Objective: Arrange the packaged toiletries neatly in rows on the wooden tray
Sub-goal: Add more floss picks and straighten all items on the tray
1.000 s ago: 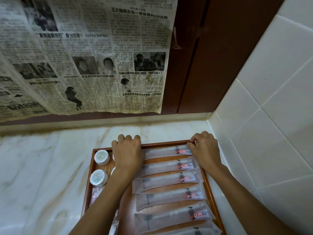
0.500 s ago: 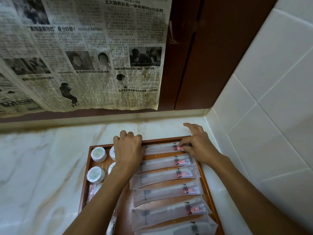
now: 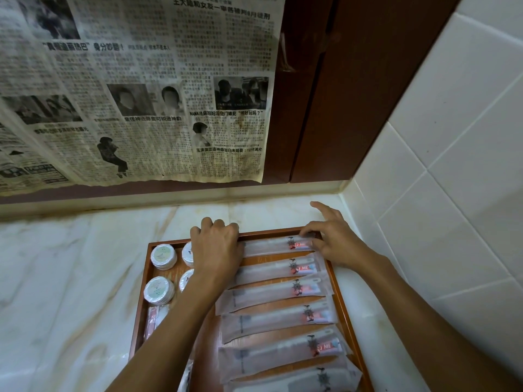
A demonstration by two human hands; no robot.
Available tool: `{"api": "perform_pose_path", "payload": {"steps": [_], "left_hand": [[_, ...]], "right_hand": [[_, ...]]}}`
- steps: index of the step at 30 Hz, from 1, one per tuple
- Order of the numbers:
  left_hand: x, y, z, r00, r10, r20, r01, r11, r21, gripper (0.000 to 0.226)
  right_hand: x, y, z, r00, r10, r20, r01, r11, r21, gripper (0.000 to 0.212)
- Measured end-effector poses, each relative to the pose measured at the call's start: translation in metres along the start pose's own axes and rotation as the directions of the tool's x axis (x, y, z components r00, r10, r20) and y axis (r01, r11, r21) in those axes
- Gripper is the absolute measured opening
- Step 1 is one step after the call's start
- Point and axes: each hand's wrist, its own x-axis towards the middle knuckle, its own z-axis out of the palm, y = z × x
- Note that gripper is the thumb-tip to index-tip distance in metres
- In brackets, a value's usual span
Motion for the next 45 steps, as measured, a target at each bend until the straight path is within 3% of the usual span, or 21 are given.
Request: {"api": "perform_pose_path", "payload": {"steps": [6,11,14,19,28,34,45], "left_hand": [[-0.007,0.0,-0.004,0.999,-0.01,-0.031,0.008,0.998,-0.057,0.02],[-0.03,0.002,-0.002,0.977,0.211,0.021,-0.203,0.96,-0.191,0.023],[-0.041,0.004,0.002,0.96,0.27,0.078,-0.258,0.956,-0.14,0.026],[-0.044,0.005,0.003,0.963,0.262,0.059,-0.251,0.957,-0.148,0.023],[-0.045,0.004,0.002,0.961,0.275,0.041,-0.264,0.949,-0.175,0.021],[-0.051,0.004,0.005,0.979,0.176,0.105,-0.16,0.976,-0.147,0.014],[-0.051,0.001,0.005,0.975,0.155,0.16,-0.146,0.987,-0.067,0.019]], "right_hand": [[-0.007,-0.001,-0.007,0.996,0.058,-0.063,-0.057,0.998,0.026,0.02],[-0.023,-0.007,-0.002,0.999,-0.011,-0.041,0.013,0.999,0.044,0.01],[-0.032,-0.013,0.009,0.997,-0.083,-0.01,0.083,0.996,0.032,0.009],[-0.038,-0.016,0.018,0.985,-0.162,0.065,0.166,0.984,-0.058,0.011],[-0.036,-0.017,0.01,0.99,-0.107,0.095,0.116,0.989,-0.087,0.016],[-0.037,-0.019,0.01,0.989,-0.092,0.113,0.106,0.987,-0.123,0.021],[-0.033,-0.017,0.008,0.988,-0.09,0.127,0.112,0.978,-0.178,0.021]]}}
